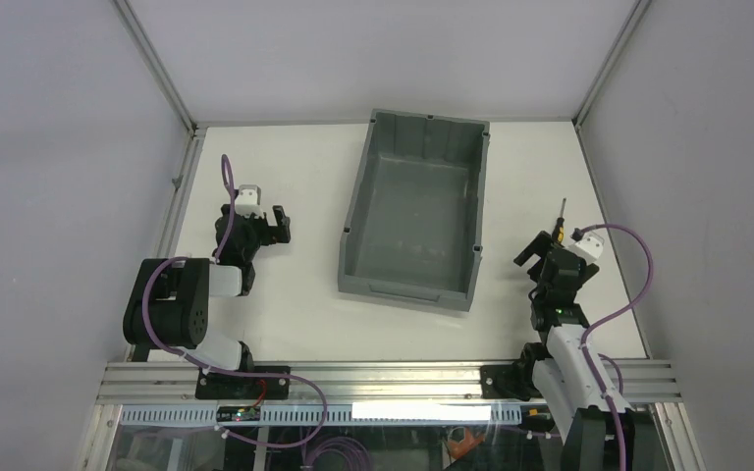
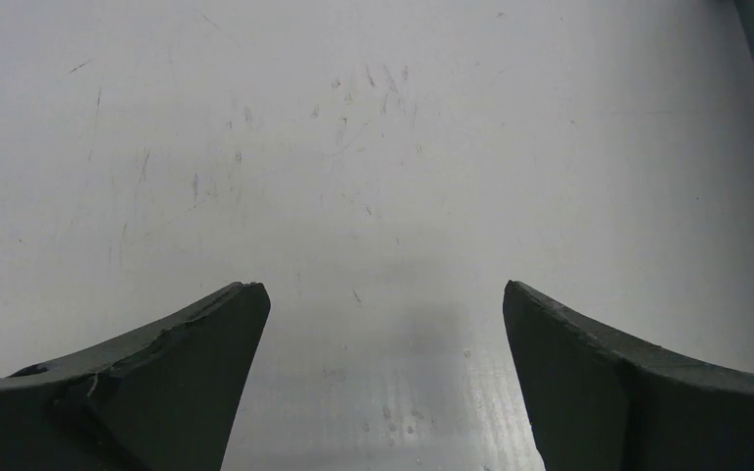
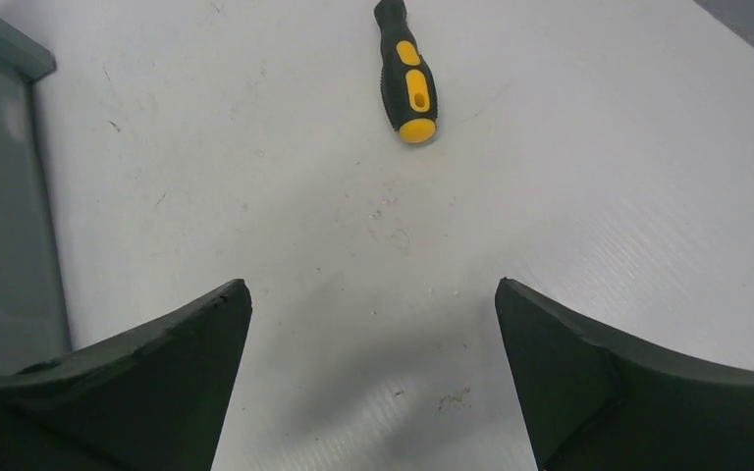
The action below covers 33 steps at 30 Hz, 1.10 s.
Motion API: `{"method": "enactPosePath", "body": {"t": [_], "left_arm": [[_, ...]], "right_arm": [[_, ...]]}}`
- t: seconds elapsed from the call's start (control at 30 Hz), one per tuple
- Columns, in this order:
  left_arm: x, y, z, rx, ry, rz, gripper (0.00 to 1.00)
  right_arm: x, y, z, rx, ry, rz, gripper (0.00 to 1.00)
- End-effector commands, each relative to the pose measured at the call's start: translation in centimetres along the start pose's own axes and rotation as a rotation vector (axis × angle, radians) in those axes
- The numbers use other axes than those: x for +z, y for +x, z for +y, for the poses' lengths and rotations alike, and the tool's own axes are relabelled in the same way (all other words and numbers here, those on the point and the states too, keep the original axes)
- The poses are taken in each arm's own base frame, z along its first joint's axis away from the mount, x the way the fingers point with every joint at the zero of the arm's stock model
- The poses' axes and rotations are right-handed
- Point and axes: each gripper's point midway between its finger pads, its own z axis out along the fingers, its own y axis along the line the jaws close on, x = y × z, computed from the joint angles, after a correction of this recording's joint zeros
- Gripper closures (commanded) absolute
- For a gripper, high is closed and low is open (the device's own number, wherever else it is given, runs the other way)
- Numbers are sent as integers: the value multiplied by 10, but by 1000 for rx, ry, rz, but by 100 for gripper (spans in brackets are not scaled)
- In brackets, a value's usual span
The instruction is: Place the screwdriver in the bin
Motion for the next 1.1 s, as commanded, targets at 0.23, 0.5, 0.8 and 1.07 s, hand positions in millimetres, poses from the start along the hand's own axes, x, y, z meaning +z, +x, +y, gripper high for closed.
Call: {"method": "enactPosePath", "body": {"t": [0.23, 0.5, 0.8, 1.07], "left_arm": [[0, -16, -6, 0, 24, -54, 0], [0, -17, -6, 0, 23, -55, 0], [0, -17, -6, 0, 24, -55, 0], [0, -16, -6, 0, 24, -54, 0]], "right_arm": [[-17, -84, 19, -104, 63, 56, 0], [-14, -87, 27, -254, 110, 460, 1], [49, -74, 19, -270, 74, 618, 1], [91, -39, 5, -252, 73, 726, 4]]}}
